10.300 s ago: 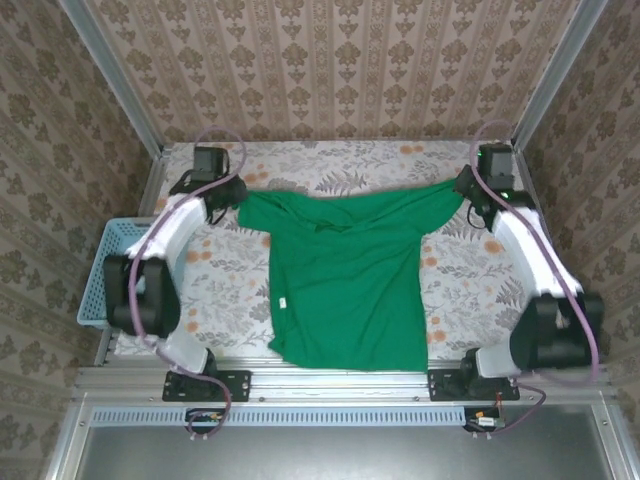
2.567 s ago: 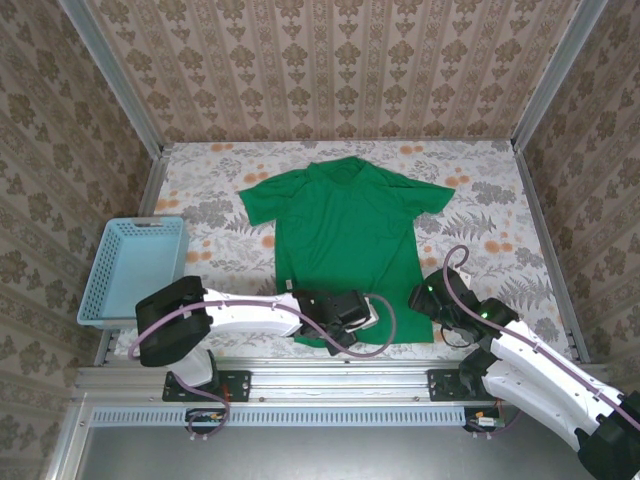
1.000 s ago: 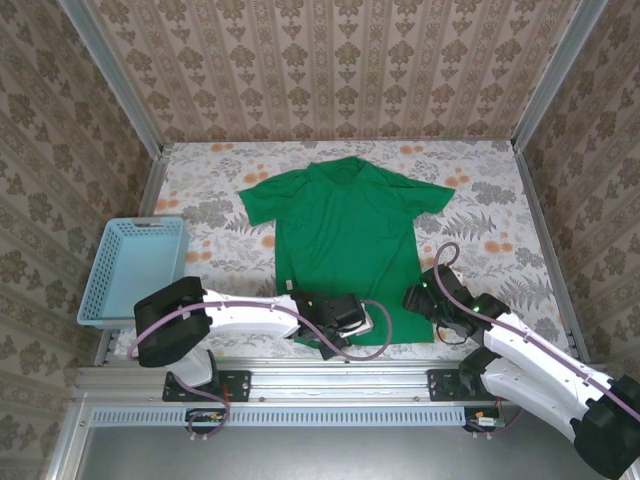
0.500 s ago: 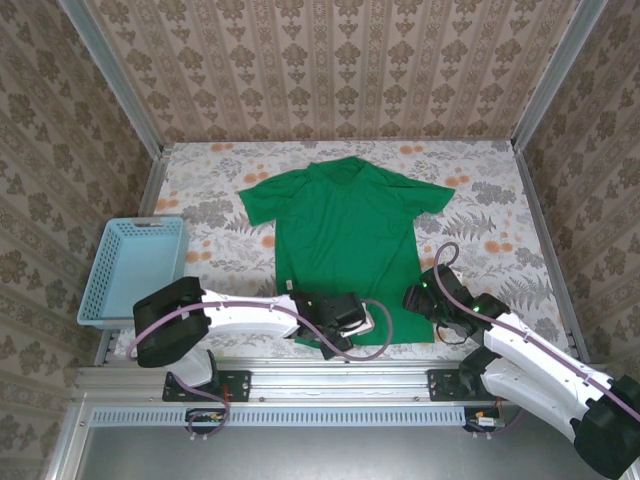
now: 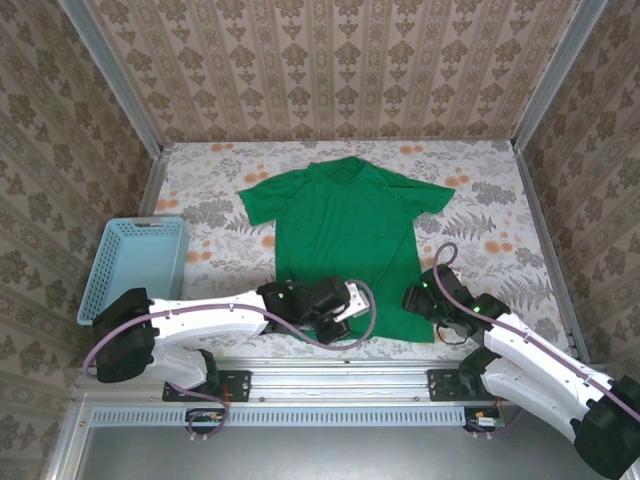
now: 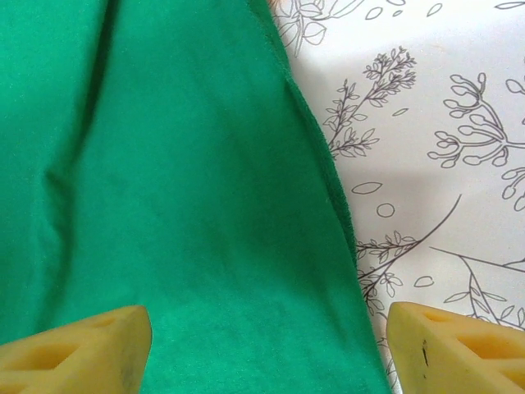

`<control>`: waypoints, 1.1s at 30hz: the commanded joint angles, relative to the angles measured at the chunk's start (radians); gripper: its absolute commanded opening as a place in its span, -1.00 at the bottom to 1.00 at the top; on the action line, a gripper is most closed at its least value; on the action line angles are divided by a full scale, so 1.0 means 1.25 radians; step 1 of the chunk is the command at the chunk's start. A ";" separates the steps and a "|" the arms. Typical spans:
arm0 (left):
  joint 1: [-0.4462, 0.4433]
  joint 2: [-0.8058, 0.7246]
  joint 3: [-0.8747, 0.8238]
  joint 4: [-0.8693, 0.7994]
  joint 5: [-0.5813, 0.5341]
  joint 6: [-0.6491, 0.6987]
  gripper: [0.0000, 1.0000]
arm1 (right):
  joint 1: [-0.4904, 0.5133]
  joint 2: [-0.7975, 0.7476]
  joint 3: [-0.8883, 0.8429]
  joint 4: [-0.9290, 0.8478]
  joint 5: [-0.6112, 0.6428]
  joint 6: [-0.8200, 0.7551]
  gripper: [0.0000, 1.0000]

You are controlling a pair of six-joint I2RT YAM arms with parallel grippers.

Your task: Fold the inside-out t-shirt

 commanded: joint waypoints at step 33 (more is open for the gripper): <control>0.286 -0.110 0.182 0.108 0.183 -0.087 -1.00 | 0.441 0.559 0.064 0.773 0.211 -0.339 0.25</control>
